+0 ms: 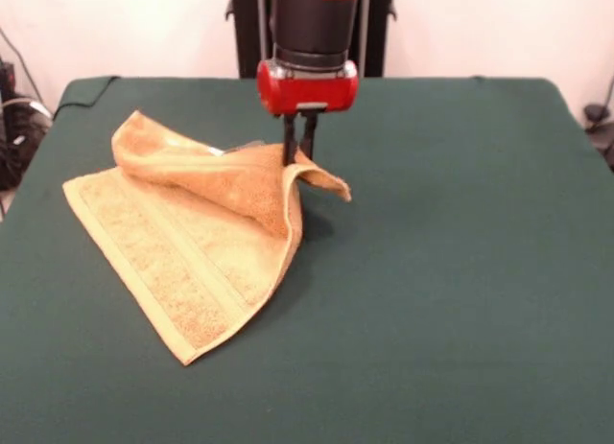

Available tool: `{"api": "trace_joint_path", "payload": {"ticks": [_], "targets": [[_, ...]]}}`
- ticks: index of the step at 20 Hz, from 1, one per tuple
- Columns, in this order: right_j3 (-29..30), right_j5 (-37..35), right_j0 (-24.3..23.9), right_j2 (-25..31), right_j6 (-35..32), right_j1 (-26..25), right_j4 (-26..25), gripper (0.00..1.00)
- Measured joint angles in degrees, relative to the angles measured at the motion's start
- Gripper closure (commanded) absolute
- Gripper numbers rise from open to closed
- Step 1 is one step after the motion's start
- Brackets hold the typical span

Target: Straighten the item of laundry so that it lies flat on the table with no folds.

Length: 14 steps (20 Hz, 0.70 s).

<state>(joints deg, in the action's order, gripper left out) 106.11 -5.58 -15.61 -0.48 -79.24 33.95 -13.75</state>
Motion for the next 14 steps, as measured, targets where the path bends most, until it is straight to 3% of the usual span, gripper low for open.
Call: {"api": "trace_joint_path", "payload": {"ticks": [14], "targets": [[0.05, -0.11, -0.19, -3.12, 0.00, 1.60, 3.15, 1.00]]}}
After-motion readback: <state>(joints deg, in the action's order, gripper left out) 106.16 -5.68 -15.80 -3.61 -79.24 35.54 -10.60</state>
